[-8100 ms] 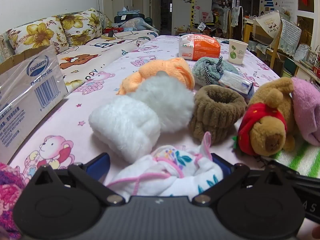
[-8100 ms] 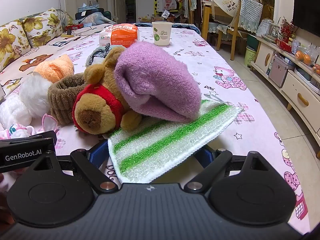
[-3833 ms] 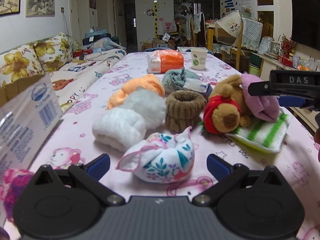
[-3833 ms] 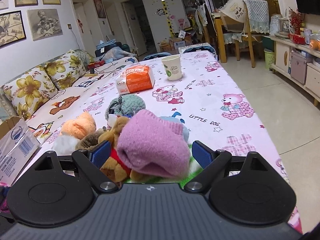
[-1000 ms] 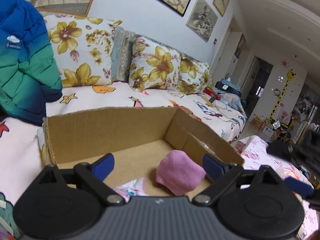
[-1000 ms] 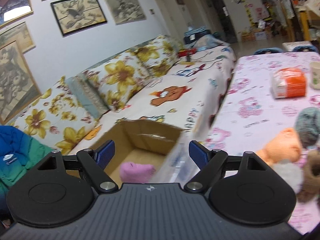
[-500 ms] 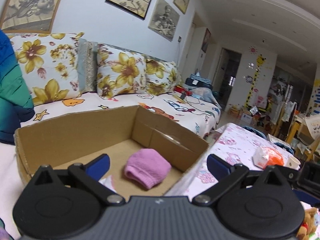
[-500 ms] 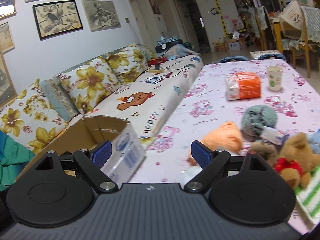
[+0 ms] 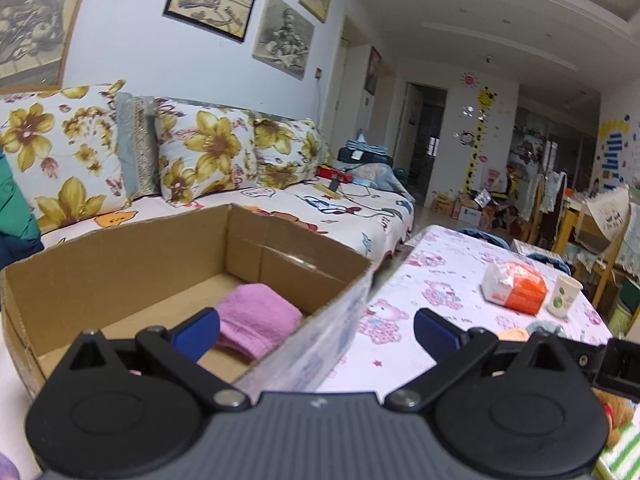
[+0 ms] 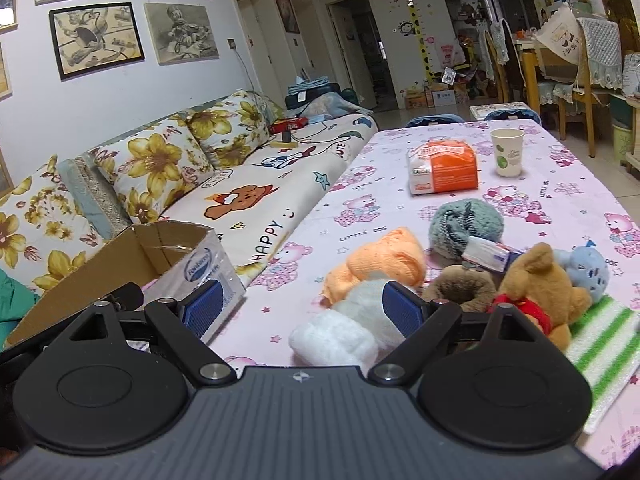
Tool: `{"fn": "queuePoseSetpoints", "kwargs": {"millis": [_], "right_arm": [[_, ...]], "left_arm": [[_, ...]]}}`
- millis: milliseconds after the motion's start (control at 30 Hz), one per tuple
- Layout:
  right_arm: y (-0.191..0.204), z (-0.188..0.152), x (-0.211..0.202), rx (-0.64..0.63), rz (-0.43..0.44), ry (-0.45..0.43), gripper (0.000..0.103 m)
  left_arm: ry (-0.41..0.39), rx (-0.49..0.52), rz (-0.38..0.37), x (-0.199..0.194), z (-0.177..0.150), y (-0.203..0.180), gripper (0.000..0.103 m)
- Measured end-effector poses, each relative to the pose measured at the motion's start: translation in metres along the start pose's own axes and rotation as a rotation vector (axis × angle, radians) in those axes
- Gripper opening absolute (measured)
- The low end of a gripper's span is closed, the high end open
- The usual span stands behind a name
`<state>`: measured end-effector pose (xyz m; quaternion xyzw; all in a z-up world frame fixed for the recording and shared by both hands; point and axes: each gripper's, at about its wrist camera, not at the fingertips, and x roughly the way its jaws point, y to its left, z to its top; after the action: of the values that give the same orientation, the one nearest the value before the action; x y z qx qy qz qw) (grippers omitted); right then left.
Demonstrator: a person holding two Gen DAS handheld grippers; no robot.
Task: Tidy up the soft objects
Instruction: 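Move both tools back from the box to the table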
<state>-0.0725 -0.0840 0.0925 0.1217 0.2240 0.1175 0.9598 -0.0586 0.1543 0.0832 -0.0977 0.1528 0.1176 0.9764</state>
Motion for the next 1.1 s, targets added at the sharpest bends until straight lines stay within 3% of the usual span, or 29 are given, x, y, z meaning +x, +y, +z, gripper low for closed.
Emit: {"fn": "queuePoseSetpoints", "kwargs": {"millis": [1100], "right_arm": [[-0.035, -0.02, -0.009, 0.072, -0.103, -0.03, 0.103]], "left_arm": [[0.027, 0.229, -0.149, -0.007, -0.04, -0.072, 0.102]]}}
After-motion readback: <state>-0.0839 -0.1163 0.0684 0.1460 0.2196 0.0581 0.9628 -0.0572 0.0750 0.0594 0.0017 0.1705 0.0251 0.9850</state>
